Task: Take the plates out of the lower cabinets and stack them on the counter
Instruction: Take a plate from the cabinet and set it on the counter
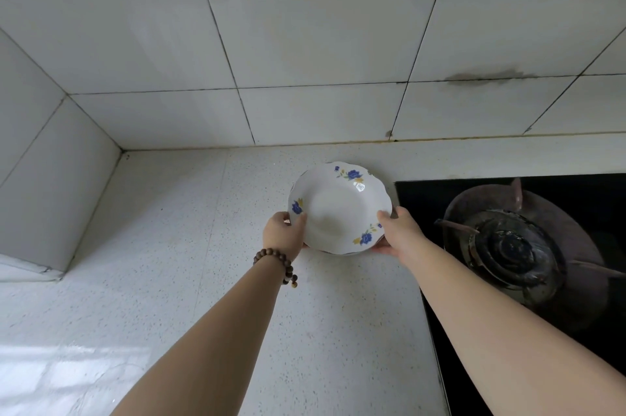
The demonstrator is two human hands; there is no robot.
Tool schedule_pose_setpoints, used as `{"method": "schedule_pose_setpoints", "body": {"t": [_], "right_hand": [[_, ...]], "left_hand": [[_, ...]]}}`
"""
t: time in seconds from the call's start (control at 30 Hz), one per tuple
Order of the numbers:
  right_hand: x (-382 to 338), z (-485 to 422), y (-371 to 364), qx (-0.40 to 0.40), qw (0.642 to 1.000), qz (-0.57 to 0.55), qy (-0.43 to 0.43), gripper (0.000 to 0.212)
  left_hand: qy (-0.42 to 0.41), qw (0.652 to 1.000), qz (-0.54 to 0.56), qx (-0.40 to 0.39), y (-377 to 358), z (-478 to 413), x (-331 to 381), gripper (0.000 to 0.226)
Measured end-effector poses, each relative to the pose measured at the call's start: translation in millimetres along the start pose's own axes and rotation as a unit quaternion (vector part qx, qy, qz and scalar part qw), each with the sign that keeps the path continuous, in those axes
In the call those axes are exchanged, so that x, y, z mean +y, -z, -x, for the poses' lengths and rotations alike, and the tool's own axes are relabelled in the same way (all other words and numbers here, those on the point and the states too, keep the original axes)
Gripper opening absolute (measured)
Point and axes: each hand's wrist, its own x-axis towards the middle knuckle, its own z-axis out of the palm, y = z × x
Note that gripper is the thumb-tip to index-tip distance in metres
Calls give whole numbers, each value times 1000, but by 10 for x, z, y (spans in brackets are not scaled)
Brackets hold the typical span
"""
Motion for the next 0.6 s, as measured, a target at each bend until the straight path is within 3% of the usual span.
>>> {"method": "schedule_pose_setpoints", "body": {"t": [0.1,0.2,0.33,0.43,0.6], "right_hand": [[40,142,124,-10,1000,-9,-16,50],[145,363,293,21,999,-31,12,42],[379,739,526,103,986,-84,102,29],[570,1043,672,148,971,-118,146,21],[947,1446,1065,216,948,-170,161,15]], "left_hand": [[-12,1000,-5,-14,91,166,2,33],[-39,999,-1,17,165,426,-84,52],[-89,991,69,69,151,878,-190,33],[-92,991,100,12,22,1135,-203,18],[-104,984,82,-122,-389,1486,-160,18]]}}
